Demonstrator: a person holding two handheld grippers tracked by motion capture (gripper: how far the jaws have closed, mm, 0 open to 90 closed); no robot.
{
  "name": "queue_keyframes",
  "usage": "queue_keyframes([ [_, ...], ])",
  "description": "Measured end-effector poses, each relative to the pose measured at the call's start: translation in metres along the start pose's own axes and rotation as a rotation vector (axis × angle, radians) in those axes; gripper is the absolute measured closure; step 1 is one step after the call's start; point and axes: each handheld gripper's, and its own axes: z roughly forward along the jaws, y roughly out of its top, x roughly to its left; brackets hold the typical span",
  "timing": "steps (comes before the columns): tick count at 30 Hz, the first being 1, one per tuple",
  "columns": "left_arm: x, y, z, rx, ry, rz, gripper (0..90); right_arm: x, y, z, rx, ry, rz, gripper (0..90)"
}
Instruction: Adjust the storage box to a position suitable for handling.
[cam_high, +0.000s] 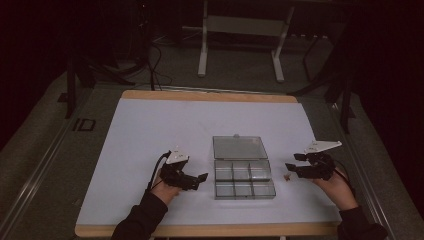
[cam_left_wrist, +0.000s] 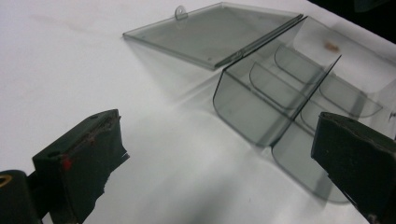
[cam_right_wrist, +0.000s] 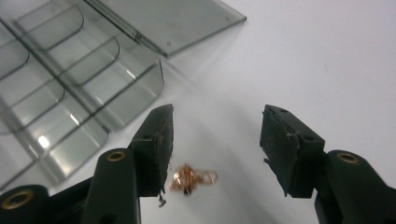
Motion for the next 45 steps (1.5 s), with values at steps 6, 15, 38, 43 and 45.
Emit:
queue_keyframes([
  [6, -0.001, -0.011, -0.006, 0.016, 0.002, -0.009, 2.9, -0.004, -0.011, -0.007, 0.041, 0.027, -0.006, 47.4],
  [15, 0.0, -0.022, -0.011, 0.025, 0.007, -0.024, 2.9, -0.004, -0.019, 0.005, 0.191, 0.09, -0.05, 53.5],
  [38, 0.001, -0.022, -0.011, 0.015, 0.013, -0.017, 2.9, 0.008, 0.0, 0.041, 0.434, 0.096, -0.117, 57.0],
  [43, 0.001, -0.022, -0.011, 0.013, 0.012, -0.017, 2.9, 0.012, 0.005, 0.043, 0.472, 0.093, -0.123, 64.2],
  [45, 0.001, -0.022, -0.011, 0.013, 0.014, -0.015, 2.9, 0.012, 0.005, 0.043, 0.479, 0.095, -0.126, 66.7],
])
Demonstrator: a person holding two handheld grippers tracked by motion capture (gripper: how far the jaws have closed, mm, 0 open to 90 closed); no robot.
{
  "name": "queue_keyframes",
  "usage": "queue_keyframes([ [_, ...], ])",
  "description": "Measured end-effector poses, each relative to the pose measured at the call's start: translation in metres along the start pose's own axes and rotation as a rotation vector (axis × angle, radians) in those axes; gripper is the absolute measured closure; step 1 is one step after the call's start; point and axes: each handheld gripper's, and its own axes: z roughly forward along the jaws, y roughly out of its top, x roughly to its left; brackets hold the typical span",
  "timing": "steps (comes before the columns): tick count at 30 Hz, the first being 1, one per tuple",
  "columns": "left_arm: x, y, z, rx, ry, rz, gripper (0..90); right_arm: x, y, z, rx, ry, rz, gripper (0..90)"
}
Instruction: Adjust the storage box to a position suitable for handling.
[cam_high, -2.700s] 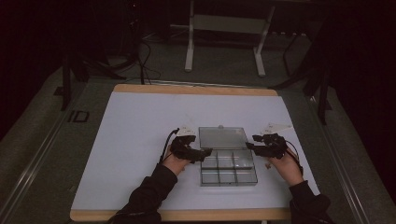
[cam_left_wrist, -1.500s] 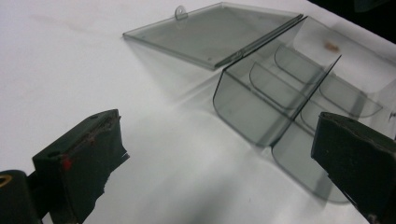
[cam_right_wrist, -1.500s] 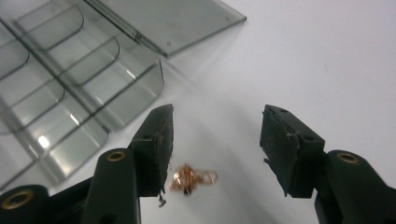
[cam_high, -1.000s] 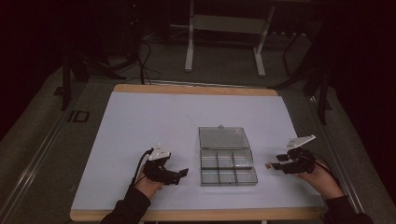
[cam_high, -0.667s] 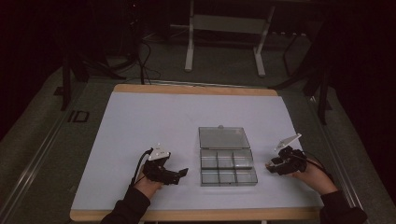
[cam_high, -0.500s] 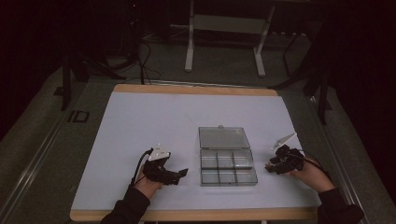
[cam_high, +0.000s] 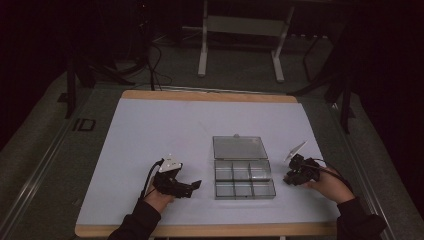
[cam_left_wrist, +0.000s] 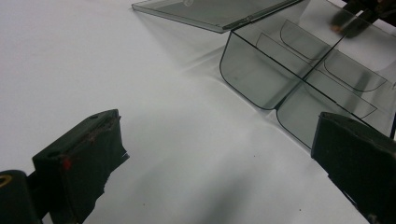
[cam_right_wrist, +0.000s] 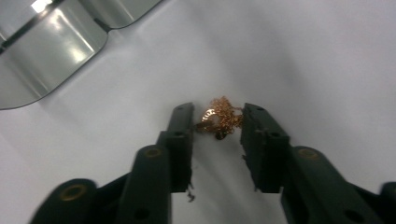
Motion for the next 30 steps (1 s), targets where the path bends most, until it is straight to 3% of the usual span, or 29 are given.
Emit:
queue_keyframes([
  [5, 0.0, 0.0, 0.0, -0.004, -0.001, -0.002, 2.9, 0.004, 0.003, -0.001, 0.026, -0.004, -0.022, 83.7],
  [12, 0.001, -0.001, 0.001, -0.005, -0.003, -0.006, 2.9, 0.001, 0.0, -0.004, 0.009, 0.003, -0.021, 89.3],
  [15, 0.001, 0.0, 0.001, -0.014, -0.004, -0.006, 2.9, 0.0, -0.001, -0.007, -0.001, 0.02, -0.027, 89.3],
  [30, 0.003, -0.001, 0.0, -0.018, 0.0, -0.009, 2.9, -0.002, -0.004, -0.032, -0.051, 0.011, -0.042, 89.2],
])
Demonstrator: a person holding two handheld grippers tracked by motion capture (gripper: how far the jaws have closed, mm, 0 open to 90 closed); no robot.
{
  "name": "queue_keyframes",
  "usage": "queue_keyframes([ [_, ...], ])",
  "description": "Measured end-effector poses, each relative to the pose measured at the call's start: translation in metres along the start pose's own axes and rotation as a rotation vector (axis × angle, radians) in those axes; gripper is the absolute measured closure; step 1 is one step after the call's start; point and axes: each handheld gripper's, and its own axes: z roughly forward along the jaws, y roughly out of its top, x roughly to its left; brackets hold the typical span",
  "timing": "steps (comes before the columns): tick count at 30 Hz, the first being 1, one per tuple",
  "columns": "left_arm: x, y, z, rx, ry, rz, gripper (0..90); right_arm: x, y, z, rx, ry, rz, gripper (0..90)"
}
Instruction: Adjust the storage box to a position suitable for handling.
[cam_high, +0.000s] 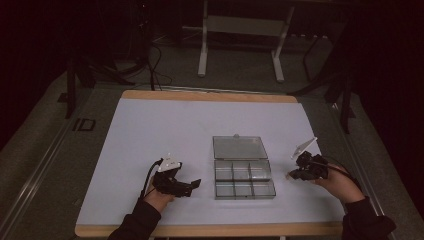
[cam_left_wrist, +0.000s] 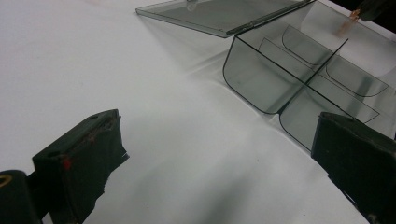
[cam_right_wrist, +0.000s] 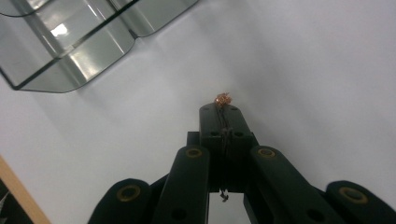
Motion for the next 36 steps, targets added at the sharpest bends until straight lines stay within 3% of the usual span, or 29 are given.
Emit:
queue_keyframes([
  [21, 0.0, 0.0, 0.0, -0.005, -0.004, 0.007, 2.9, -0.004, -0.001, -0.035, -0.07, -0.027, 0.008, 89.2],
  [36, -0.002, -0.001, 0.001, -0.003, 0.012, 0.023, 2.9, 0.002, 0.012, -0.054, -0.087, -0.031, -0.054, 89.2],
])
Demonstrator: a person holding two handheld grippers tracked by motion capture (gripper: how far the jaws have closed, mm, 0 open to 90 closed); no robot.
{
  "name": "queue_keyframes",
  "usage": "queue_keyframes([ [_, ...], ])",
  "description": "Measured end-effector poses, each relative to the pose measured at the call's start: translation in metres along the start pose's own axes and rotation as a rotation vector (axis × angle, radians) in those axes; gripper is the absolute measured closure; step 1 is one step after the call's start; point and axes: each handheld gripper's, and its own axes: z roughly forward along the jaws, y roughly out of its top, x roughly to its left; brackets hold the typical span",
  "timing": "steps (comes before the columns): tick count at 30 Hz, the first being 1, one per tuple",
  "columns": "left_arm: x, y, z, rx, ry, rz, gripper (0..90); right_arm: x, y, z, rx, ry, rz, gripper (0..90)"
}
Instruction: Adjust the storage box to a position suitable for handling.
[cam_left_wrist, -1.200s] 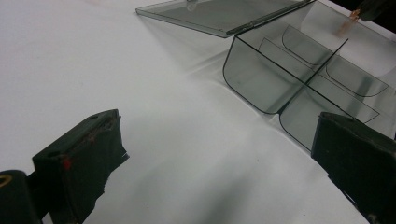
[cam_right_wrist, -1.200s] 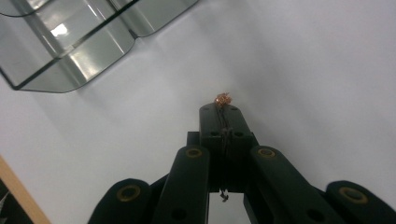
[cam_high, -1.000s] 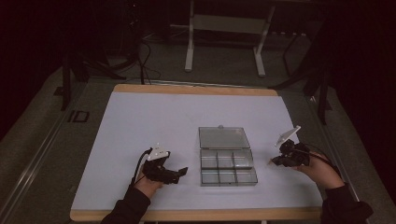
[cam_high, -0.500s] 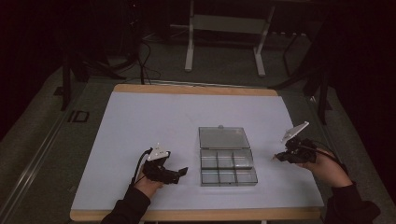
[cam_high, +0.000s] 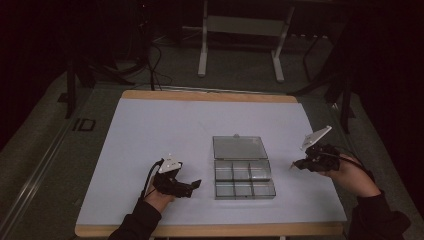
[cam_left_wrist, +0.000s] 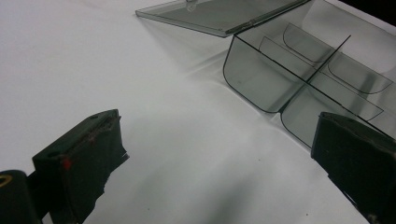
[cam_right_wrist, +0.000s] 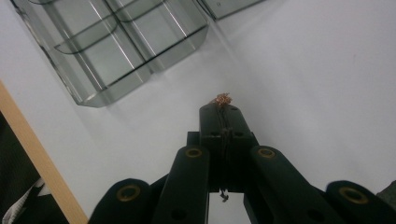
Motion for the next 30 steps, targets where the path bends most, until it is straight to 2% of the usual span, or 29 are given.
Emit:
queue_keyframes([
  [16, 0.0, 0.0, 0.0, -0.009, -0.002, -0.007, 2.9, 0.009, 0.026, -0.02, -0.055, 0.013, -0.102, 89.2],
  [26, 0.001, -0.001, 0.0, -0.013, -0.002, -0.01, 2.9, 0.019, 0.043, -0.02, -0.09, 0.04, -0.183, 89.2],
  [30, 0.001, -0.001, 0.0, -0.012, -0.003, -0.01, 2.9, 0.021, 0.049, -0.016, -0.096, 0.052, -0.201, 89.2],
])
